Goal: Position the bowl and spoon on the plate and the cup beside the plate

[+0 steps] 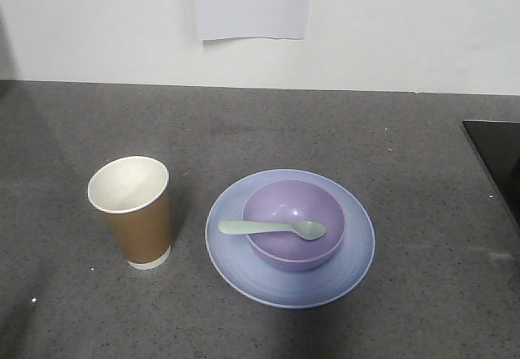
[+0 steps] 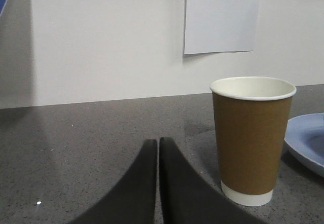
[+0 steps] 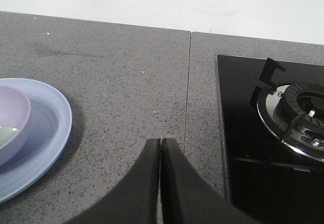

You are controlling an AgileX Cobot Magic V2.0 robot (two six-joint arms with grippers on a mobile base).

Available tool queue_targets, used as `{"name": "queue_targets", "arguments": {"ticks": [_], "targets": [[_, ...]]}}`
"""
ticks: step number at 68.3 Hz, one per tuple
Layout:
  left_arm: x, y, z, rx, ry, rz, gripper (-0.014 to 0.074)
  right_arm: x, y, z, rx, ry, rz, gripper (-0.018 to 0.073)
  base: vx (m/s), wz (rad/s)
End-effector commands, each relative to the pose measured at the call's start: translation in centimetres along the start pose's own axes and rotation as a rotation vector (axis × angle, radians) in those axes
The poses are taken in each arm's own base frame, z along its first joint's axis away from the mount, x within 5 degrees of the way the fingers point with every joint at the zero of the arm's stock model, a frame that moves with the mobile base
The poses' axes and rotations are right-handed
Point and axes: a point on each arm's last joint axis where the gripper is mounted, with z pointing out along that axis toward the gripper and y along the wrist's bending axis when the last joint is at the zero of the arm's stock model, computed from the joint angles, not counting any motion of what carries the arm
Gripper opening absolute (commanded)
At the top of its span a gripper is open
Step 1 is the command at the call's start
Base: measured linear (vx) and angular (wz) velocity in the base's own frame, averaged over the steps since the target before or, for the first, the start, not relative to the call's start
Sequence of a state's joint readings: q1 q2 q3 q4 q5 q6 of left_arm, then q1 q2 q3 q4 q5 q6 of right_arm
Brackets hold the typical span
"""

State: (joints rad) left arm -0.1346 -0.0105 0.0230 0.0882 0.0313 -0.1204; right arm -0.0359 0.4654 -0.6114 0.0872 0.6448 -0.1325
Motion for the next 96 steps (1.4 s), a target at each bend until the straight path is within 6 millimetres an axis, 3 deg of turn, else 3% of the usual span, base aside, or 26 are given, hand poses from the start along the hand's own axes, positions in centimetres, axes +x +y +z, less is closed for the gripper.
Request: {"name": "queue_targets", "arguments": {"ticks": [1, 73, 96], "targets": [[-1.4, -0.1, -0.2, 0.014, -0.111, 0.004, -0.0006, -1.3, -0.2, -0.3, 0.020, -0.092, -0.007, -0.0011, 0.00, 0.00], [-1.4, -0.1, -0.2, 0.013, -0.108, 0.001, -0.0006, -1.4, -0.3, -0.4, 0.030, -0.098, -0.018, -0.0011, 0.00, 0.00], [-1.4, -0.1, -0.2, 0.013, -0.107, 0.001, -0.0006, -0.4, -0.7, -2.2, 0.100, -0.244, 0.017, -0.0011, 0.00, 0.00]]}}
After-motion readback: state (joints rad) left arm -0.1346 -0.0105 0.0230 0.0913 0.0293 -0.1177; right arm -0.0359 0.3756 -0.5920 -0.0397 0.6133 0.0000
